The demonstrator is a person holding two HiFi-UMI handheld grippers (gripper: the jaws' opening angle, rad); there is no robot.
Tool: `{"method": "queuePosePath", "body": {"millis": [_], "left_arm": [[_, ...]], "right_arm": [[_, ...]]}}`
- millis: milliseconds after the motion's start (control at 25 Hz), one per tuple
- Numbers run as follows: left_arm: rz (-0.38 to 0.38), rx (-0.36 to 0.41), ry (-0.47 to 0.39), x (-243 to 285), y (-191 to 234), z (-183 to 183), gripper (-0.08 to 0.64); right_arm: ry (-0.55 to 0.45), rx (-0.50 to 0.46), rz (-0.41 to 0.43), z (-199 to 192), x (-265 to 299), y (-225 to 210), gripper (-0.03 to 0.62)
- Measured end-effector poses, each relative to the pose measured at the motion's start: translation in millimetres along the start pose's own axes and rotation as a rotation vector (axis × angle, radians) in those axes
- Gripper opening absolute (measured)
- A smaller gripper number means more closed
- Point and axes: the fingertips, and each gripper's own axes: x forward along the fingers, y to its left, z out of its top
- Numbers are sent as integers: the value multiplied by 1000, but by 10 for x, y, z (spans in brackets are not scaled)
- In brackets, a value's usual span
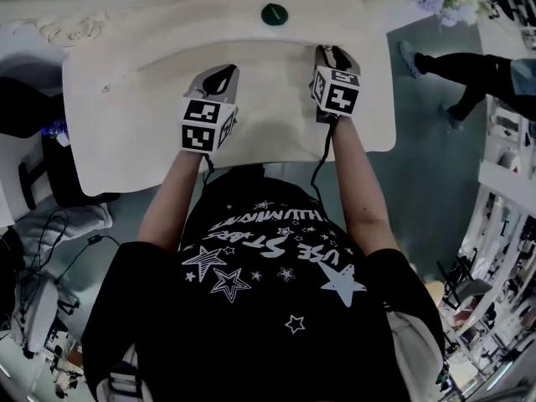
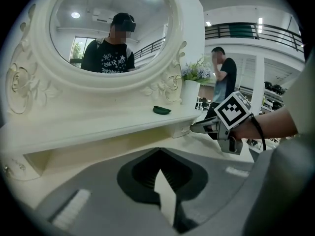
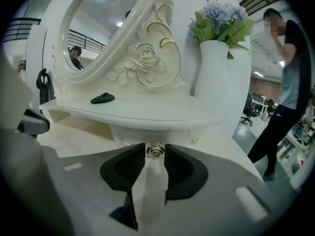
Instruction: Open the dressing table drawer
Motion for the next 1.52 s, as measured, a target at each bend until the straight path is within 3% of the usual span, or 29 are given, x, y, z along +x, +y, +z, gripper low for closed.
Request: {"method": "queuePosePath", "body": {"millis": [120,1520], "left_arm": [[-4,-2,4,20,24,-12,2],[7,38,-16,-177,-176,-5,2]], "right_arm": [[1,-15,-1,6,20,-7,123],[46,-20,16,-286,-355,16,121]]}}
